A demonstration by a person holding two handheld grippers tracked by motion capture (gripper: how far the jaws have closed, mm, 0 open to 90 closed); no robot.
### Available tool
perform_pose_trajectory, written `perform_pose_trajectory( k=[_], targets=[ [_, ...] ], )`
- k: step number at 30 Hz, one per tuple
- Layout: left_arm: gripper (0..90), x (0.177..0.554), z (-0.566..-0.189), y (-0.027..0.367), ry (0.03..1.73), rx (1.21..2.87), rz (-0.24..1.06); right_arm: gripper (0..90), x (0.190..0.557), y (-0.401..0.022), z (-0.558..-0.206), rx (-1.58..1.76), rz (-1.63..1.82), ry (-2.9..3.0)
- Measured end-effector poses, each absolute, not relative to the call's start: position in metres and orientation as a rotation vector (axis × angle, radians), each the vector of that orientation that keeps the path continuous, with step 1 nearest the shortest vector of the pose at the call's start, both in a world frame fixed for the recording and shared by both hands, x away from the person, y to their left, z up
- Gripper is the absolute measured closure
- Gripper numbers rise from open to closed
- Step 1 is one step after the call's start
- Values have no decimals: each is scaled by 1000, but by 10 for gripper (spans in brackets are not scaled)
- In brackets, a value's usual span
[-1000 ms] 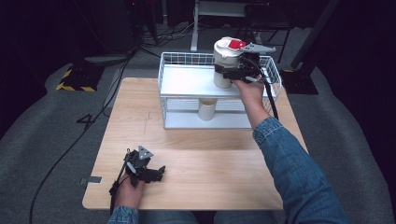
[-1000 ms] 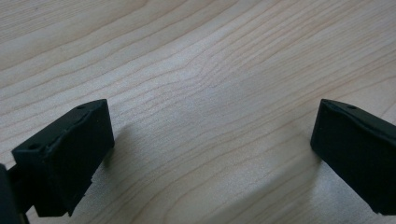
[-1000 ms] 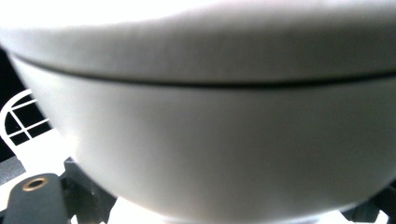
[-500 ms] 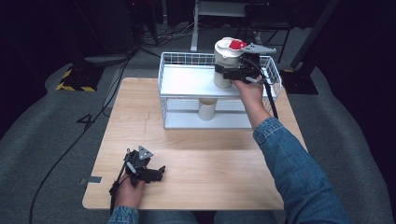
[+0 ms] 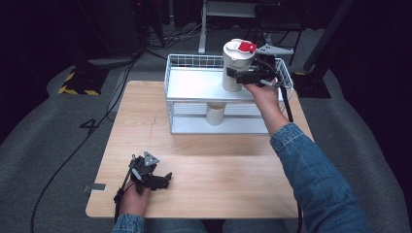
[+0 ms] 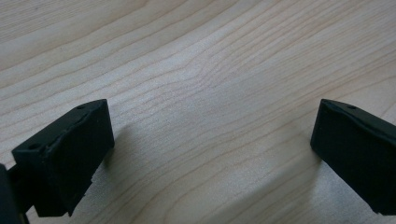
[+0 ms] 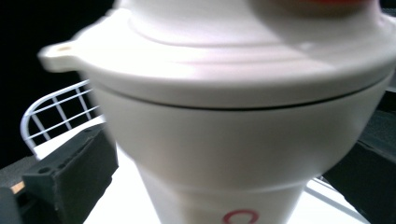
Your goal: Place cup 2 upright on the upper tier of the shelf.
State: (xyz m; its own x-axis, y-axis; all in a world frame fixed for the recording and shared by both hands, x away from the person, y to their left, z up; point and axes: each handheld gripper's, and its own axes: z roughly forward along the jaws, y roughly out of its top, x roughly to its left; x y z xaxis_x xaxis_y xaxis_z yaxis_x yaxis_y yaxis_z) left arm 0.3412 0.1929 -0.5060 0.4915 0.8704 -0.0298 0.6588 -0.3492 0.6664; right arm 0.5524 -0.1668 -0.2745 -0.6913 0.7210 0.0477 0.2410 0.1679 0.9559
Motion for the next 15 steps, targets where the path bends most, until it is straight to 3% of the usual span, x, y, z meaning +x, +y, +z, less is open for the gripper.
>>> perform_pose_trajectory(
  k=[15],
  targets=[
    [1,341,-506,192,1257,2121,442,0,520,-190,-265,913,1533,2083]
  ],
)
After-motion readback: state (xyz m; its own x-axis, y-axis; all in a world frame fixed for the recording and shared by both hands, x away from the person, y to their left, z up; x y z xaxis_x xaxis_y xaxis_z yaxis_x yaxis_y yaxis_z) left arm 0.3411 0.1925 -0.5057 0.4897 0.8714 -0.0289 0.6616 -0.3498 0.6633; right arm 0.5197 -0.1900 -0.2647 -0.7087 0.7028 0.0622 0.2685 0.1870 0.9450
